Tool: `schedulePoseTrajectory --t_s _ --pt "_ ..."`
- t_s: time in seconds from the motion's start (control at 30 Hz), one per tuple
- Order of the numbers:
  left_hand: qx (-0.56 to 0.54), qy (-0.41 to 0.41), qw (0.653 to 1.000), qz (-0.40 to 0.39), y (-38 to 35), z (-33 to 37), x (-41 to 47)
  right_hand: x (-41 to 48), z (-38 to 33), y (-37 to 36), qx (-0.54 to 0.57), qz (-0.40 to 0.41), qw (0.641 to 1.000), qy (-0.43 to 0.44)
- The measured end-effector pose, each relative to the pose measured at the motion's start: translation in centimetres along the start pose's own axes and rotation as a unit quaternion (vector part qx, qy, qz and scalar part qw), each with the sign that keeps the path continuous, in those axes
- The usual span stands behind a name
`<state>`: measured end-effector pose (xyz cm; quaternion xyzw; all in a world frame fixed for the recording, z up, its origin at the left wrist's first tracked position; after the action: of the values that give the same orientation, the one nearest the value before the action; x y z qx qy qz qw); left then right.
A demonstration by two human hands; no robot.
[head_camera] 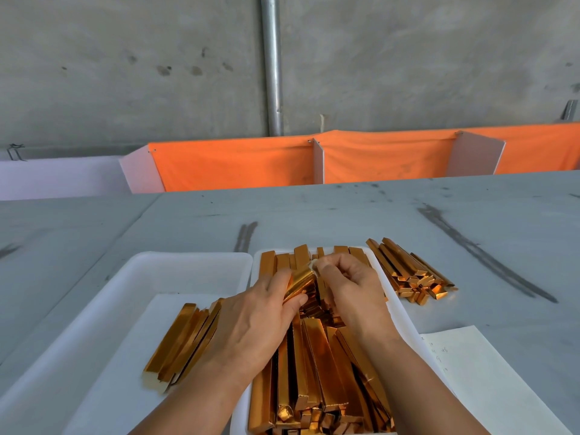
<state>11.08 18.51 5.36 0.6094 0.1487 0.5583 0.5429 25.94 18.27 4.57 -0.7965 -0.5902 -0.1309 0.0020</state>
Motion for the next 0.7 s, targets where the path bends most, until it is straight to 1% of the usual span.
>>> schedulePoseTrajectory --t_s 0.13,0.3,0.53,0.7 --pt "-0.002 -0.001 1.000 0.001 -0.05 -0.10 -0.03 0.13 0.07 0.12 0.002 0.005 1.000 0.003" --pt "-0.008 -0.005 1.000 -0.002 -0.26 -0.06 -0.12 -0.05 -0.26 0.05 -0.013 0.007 0.999 0.032" --pt "0.019 -0.018 1.000 0.002 -0.42 -0.01 -0.19 -0.21 -0.19 -0.15 -0.026 -0.007 0.999 0.022" --pt "0.016 -0.007 1.000 -0.001 -0.49 -0.20 -0.20 -0.37 -0.36 -0.47 -0.032 -0.023 0.999 0.025"
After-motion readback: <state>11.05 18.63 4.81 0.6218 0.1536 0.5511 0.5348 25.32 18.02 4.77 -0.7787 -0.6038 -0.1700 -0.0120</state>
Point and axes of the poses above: each hand's wrist, its own x-axis towards the middle knuckle, its own y-axis out of the back of the hand, z = x × y, the point moved 7 cm from there along x, towards the middle knuckle, and after that the axes turned 5 degrees about -x, right-handed, at the moved point
